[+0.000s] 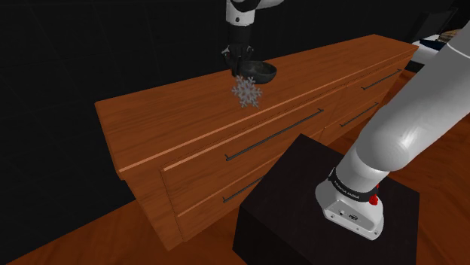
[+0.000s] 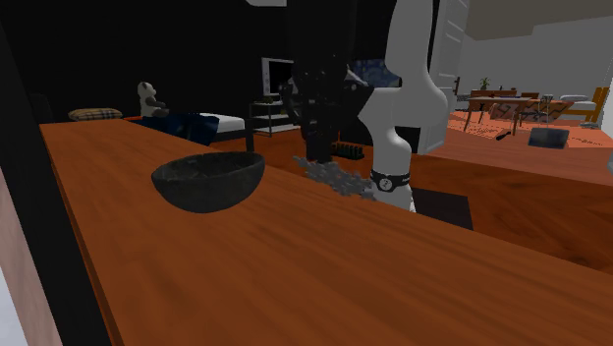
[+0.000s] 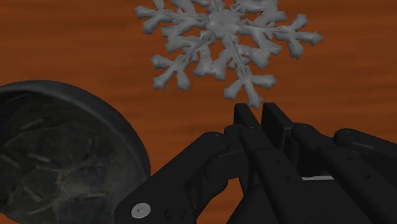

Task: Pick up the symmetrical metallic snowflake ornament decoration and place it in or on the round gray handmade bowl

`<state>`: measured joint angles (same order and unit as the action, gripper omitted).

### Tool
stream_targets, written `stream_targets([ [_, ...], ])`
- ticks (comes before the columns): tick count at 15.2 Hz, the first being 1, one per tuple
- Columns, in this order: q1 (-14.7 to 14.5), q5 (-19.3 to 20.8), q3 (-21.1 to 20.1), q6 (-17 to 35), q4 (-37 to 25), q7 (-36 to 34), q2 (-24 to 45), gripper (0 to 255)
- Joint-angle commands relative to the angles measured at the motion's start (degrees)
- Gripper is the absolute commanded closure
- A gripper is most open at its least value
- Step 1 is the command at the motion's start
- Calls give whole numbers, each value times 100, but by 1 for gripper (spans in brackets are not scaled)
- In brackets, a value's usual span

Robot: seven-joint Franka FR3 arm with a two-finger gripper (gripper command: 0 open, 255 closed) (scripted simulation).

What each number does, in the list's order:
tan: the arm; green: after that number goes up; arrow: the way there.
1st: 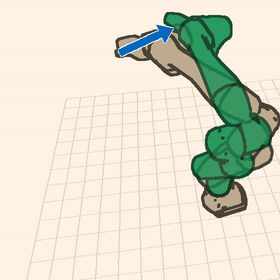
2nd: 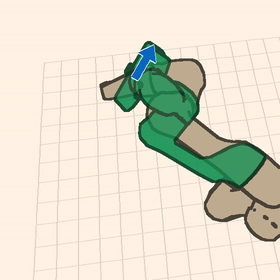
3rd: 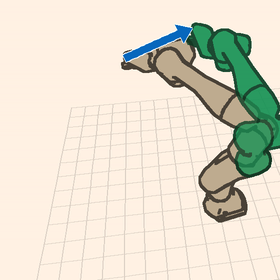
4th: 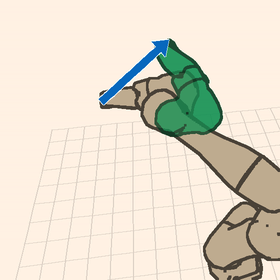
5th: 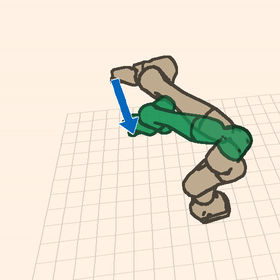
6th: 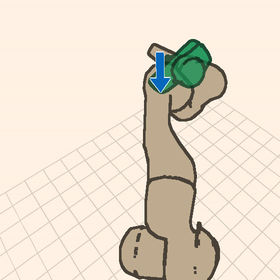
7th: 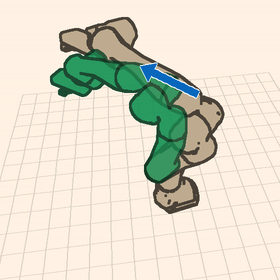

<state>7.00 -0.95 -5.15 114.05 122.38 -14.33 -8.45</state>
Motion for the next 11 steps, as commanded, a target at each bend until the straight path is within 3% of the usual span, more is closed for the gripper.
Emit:
stream_targets([
  [1,-2,-4,0,-156,-96,-1,-57,255],
  [8,1,-7,7,-662,-520,2,-140,255],
  [11,158,48,203,-718,-931,333,218,255],
])
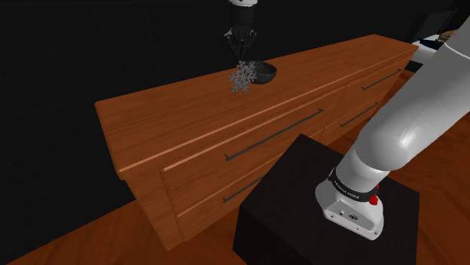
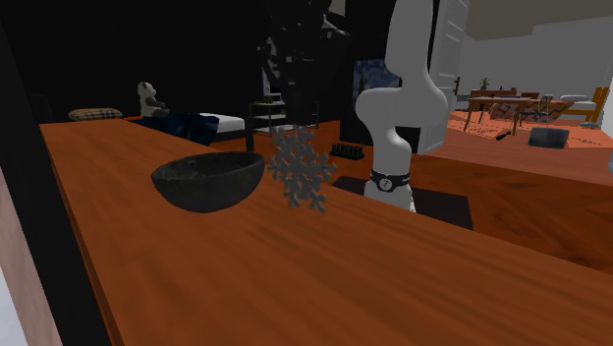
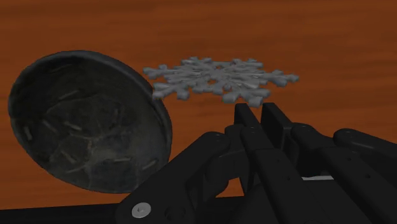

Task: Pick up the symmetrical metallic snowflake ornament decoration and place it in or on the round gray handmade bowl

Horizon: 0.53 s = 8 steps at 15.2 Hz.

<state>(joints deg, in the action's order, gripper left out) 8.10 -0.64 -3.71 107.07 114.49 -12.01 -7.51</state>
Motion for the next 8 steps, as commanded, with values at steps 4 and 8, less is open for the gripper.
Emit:
stream_targets([
  [4,255,51,294,-135,-791,531,660,255],
  [8,464,41,495,-310,-1571,943,1266,255],
])
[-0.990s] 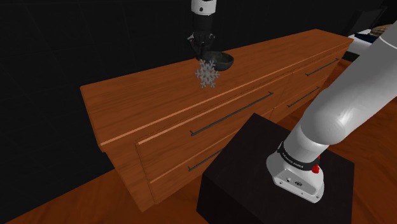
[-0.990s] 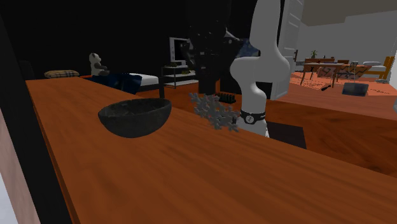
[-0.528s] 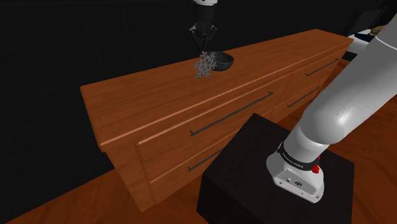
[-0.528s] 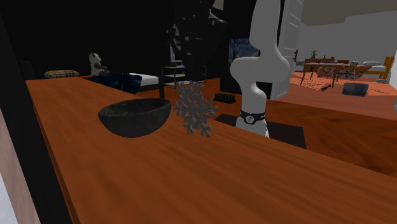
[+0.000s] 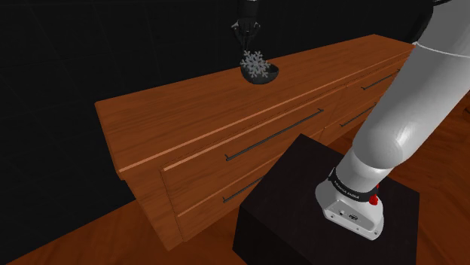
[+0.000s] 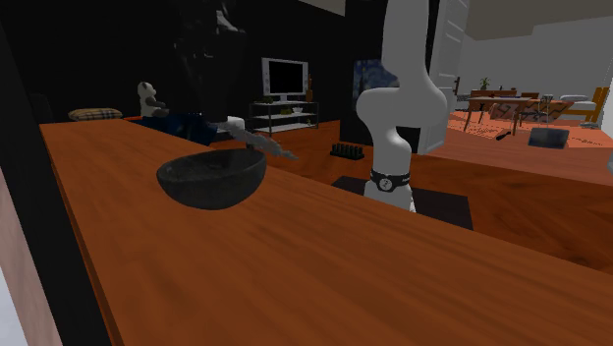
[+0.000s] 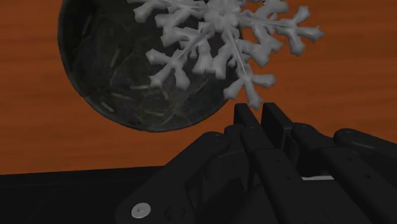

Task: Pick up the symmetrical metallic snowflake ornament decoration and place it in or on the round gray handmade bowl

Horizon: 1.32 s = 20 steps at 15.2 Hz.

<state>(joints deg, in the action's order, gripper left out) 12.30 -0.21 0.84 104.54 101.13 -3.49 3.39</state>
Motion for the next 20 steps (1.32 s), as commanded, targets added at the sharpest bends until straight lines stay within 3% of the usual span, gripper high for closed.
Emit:
stream_targets([
  [1,98,-11,86,-113,-453,192,340,255],
  [2,165,-26,137,-187,-734,311,547,255],
  [16,168,-33,132,851,169,318,683,255],
  [20,168,-33,131,886,195,319,692,255],
])
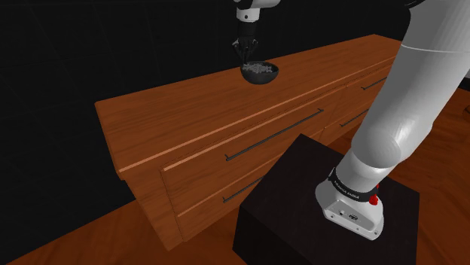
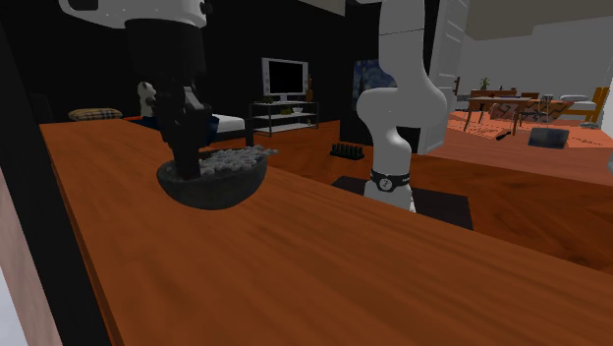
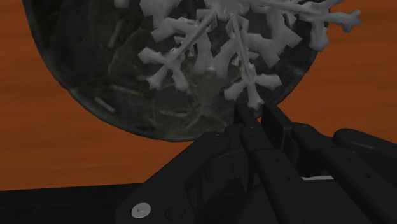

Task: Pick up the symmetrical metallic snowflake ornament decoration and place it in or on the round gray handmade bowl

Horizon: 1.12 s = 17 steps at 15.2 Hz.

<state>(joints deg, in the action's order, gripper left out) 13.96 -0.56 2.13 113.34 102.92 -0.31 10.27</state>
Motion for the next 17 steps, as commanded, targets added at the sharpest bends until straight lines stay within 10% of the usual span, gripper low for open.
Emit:
stream_targets([
  [1,2,1,2,6,15,1,4,255],
  [4,2,2,2,6,15,1,4,255],
  [5,2,2,2,5,15,0,3,0],
  [17,3,8,4,-688,-554,-4,-121,0],
])
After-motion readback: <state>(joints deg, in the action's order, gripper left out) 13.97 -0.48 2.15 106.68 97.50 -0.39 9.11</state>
